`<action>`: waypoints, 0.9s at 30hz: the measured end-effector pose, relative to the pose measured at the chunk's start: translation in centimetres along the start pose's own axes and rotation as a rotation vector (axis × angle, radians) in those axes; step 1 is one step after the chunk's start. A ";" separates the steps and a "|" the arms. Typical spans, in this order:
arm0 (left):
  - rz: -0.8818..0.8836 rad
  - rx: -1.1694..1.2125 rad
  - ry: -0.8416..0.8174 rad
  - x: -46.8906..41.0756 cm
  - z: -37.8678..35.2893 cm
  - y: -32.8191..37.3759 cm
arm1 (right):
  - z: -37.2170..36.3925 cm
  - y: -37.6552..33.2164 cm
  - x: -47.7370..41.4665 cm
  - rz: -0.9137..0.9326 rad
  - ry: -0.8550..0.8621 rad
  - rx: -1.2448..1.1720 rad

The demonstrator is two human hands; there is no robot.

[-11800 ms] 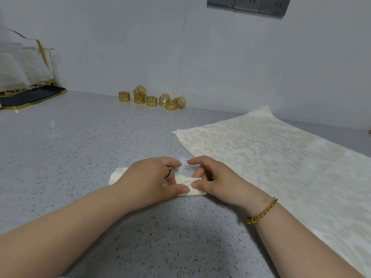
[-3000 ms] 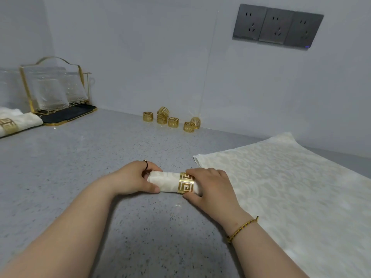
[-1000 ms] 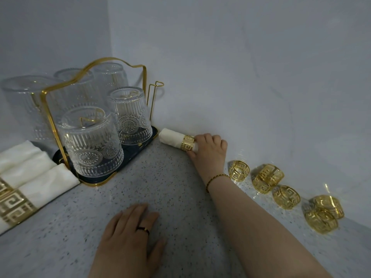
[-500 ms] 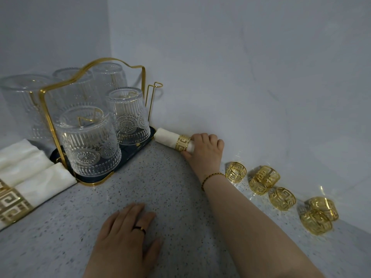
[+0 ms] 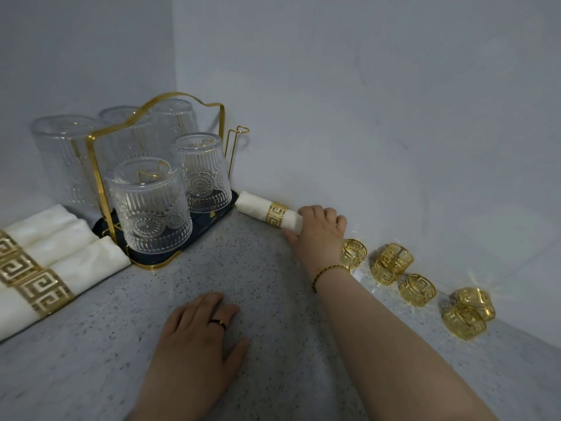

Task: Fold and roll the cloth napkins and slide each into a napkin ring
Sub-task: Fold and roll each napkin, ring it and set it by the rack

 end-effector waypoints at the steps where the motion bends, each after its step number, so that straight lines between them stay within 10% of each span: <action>1: 0.036 0.021 0.001 0.3 0.8 -0.1 | 0.4 0.2 0.8 -0.008 0.000 0.004; 17: -0.019 0.296 0.086 8.5 2.7 4.9 | 5.6 2.9 27.0 -0.069 -0.344 -0.447; 27: -0.293 0.202 0.120 16.8 -1.2 14.9 | 8.4 6.1 40.3 0.025 -0.183 -0.346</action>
Point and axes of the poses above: each hand's wrist, its own x-axis away from the middle knuckle, its own z-axis out of the back of the hand, y = z × x, the point moved 10 cm from there along -x, towards the middle knuckle, and after that the axes turned 8 degrees about z, right-handed, at the moved point
